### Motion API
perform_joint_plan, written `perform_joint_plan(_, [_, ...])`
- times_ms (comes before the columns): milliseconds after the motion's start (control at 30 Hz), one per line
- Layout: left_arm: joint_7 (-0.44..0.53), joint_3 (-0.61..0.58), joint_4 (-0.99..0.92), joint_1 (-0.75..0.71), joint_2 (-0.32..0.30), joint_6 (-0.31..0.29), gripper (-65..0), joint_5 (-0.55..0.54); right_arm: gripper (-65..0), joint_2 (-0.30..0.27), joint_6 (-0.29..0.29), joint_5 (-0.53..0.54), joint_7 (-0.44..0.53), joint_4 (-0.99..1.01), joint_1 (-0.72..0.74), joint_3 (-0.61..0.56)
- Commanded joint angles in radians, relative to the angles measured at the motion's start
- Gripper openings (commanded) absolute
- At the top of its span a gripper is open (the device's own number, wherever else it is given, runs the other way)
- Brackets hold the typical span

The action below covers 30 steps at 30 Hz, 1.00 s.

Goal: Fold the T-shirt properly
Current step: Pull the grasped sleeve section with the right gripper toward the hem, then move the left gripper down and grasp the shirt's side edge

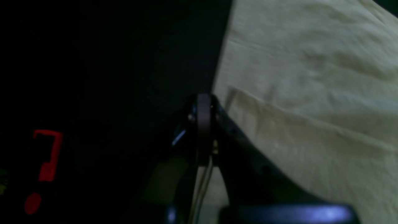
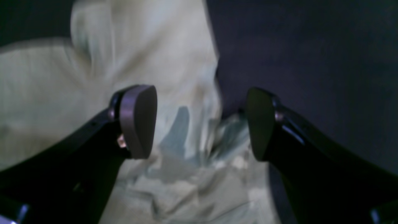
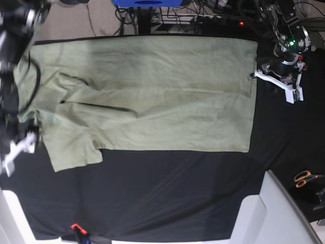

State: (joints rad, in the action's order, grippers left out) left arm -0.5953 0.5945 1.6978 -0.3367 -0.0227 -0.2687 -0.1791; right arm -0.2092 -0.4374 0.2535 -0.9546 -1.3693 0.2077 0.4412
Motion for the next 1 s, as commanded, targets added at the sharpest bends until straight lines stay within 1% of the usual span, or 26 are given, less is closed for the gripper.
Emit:
perform_joint_plan(0, [0.015, 0.002, 0.015, 0.000, -0.006, -0.007, -65.0, -0.004, -22.4, -0.031, 0.001, -0.032, 0.019, 0.041, 0.065, -0.022])
perform_joint_plan(100, [0.015, 0.002, 0.015, 0.000, -0.006, -0.007, -65.0, -0.004, -22.4, -0.057, 0.001, -0.128, 0.082, 0.239, 0.192, -0.117])
perform_joint_plan(167, [0.015, 0.002, 0.015, -0.002, -0.006, -0.007, -65.0, -0.004, -22.4, -0.062, 0.001, -0.196, 0.135, 0.397, 0.266, -0.172])
perform_joint_plan(267, [0.015, 0.002, 0.015, -0.002, -0.006, -0.007, -65.0, -0.004, -22.4, -0.060, 0.001, -0.277, 0.214, 0.612, 0.361, -0.207])
perform_joint_plan(333, [0.015, 0.002, 0.015, -0.003, -0.006, -0.007, -65.0, -0.004, -22.5, -0.057, 0.004, -0.336, 0.273, 0.739, 0.408, -0.203])
perform_joint_plan(433, [0.015, 0.002, 0.015, -0.005, -0.007, -0.007, -65.0, -0.004, -22.7, -0.060, 0.013, -0.375, 0.322, 0.861, 0.453, -0.203])
perform_joint_plan(533, [0.015, 0.002, 0.015, -0.006, -0.007, -0.007, -65.0, -0.004, -22.7, -0.065, 0.101, -0.385, 0.323, 0.874, 0.450, -0.203])
perform_joint_plan(567, [0.015, 0.002, 0.014, -0.005, -0.007, -0.007, -65.0, -0.004, -22.7, -0.066, 0.110, -0.383, 0.323, 0.874, 0.445, -0.203])
perform_joint_plan(667, [0.015, 0.002, -0.005, 0.000, -0.007, -0.007, -65.0, -0.004, -22.7, -0.066, 0.110, -0.385, 0.316, 0.874, 0.441, -0.203])
perform_joint_plan(767, [0.015, 0.002, -0.014, 0.001, -0.007, -0.007, -65.0, -0.004, -23.0, -0.078, 0.110, -0.380, 0.268, 0.874, 0.441, -0.201])
perform_joint_plan(800, [0.015, 0.002, -0.014, 0.001, -0.007, -0.007, -65.0, -0.004, -24.5, -0.078, 0.110, -0.380, 0.262, 0.874, 0.439, -0.201])
perform_joint_plan(900, [0.015, 0.002, -0.014, 0.001, -0.007, -0.007, -65.0, -0.004, -32.3, -0.078, 0.110, -0.380, 0.254, 0.874, 0.425, -0.201])
perform_joint_plan(967, [0.015, 0.002, -0.014, 0.001, -0.009, -0.007, -65.0, -0.004, -35.0, -0.078, 0.110, -0.380, 0.237, 0.874, 0.419, -0.201])
